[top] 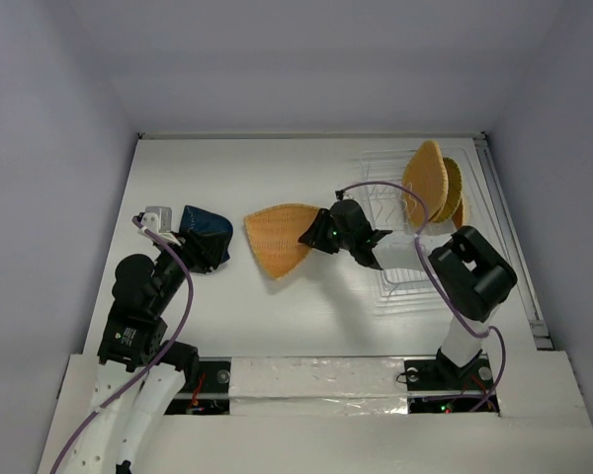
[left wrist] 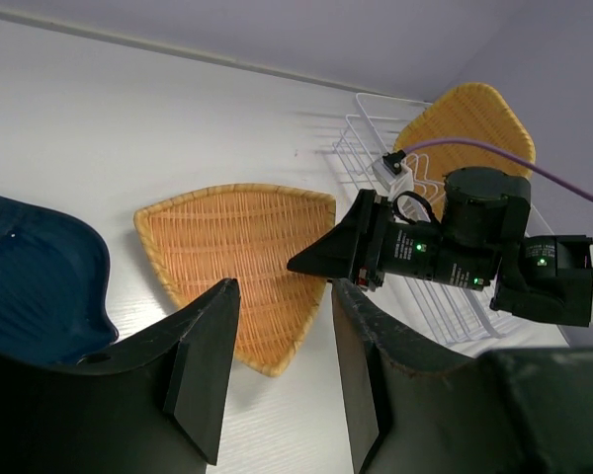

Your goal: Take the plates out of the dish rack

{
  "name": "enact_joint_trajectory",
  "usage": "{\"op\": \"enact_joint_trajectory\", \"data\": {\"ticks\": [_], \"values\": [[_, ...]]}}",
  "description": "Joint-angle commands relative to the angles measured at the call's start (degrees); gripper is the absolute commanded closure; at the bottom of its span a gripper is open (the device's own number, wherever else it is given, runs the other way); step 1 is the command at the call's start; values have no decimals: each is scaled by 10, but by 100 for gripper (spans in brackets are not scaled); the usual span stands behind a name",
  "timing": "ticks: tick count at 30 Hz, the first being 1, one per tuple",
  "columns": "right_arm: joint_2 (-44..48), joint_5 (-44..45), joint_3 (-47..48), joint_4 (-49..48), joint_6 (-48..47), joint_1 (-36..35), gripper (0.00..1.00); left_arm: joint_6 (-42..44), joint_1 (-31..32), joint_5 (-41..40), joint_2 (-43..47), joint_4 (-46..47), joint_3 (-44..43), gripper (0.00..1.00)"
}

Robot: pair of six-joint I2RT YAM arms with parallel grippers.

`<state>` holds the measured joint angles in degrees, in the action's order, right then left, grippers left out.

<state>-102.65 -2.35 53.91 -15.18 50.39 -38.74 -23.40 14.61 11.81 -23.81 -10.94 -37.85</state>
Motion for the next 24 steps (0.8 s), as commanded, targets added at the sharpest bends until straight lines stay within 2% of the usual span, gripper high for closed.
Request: {"op": "enact_joint_trajectory", "data": {"ticks": [1, 2, 5, 6, 9, 16, 18, 19, 20, 21, 22, 24], "values": [[20, 19, -14, -62, 1, -4, 52, 0, -2, 2, 1, 28, 4, 61], [32, 20, -14, -50, -2, -4, 39, -1, -2, 2, 0, 28, 4, 61], [54, 58, -19, -27, -15, -4, 26, -1, -2, 2, 1, 27, 4, 61], [67, 72, -19, -20, -19, -4, 18, 0, -2, 2, 1, 27, 4, 61], [89, 89, -17, 12, -35, -9, 15, -1, -2, 2, 1, 28, 4, 61], [170, 83, 23, 99, -115, -15, 15, 0, -2, 4, 1, 29, 3, 61], [205, 116, 37, 141, -132, -15, 26, -1, -2, 3, 2, 28, 4, 61], [220, 138, 47, 151, -150, -15, 40, 0, -2, 4, 3, 28, 4, 61], [250, 165, 53, 198, -158, -15, 58, 0, -2, 4, 3, 27, 4, 61], [264, 231, 59, 220, -167, -15, 91, 0, -2, 3, 2, 28, 4, 61], [278, 268, 66, 242, -182, -15, 100, 1, -2, 3, 3, 27, 4, 61], [316, 351, 82, 298, -207, 11, 100, 0, -2, 5, 3, 28, 4, 61]]}}
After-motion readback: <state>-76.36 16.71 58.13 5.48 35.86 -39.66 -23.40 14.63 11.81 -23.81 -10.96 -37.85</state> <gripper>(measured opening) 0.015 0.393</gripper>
